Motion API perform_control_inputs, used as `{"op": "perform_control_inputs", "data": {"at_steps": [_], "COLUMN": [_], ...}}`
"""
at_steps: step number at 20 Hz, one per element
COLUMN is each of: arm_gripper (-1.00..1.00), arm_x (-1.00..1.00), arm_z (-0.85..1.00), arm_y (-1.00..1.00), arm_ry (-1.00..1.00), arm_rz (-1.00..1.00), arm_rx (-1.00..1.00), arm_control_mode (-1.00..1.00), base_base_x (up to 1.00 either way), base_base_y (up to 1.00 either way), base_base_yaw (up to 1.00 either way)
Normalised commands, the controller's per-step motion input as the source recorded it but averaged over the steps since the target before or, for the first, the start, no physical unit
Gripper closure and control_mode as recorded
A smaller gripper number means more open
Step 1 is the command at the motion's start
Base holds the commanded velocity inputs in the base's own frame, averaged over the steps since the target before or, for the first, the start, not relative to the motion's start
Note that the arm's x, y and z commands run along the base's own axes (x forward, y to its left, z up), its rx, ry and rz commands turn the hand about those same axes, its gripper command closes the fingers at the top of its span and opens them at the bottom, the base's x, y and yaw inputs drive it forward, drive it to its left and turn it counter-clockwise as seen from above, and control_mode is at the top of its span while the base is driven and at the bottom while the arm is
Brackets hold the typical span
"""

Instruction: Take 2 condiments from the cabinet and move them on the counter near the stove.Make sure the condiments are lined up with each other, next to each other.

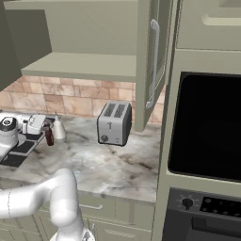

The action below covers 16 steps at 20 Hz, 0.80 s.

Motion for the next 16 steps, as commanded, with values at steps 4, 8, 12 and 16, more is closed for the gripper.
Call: {"op": "perform_control_inputs", "data": {"at_steps": [4,8,12,16], "arm_gripper": [-1.0,-1.0,-1.0,-1.0], "arm_x": [-0.08,-0.24,-0.51,-0.47], "arm_z": [0.04,0.01,0.1,0.19], "arm_y": [0.08,0.15,0.09,0.11], "arm_ry": [0.0,0.0,0.0,0.0], "arm_rz": [0.0,0.0,0.0,0.01], "arm_rx": [0.0,0.0,0.0,0.01], "arm_control_mode": [-1.0,-1.0,-1.0,-1.0], "base_base_x": [0.0,0.0,0.0,0.0], "base_base_y": [0.0,0.0,0.0,0.0], "base_base_yaw": [0.0,0.0,0.0,0.0]}}
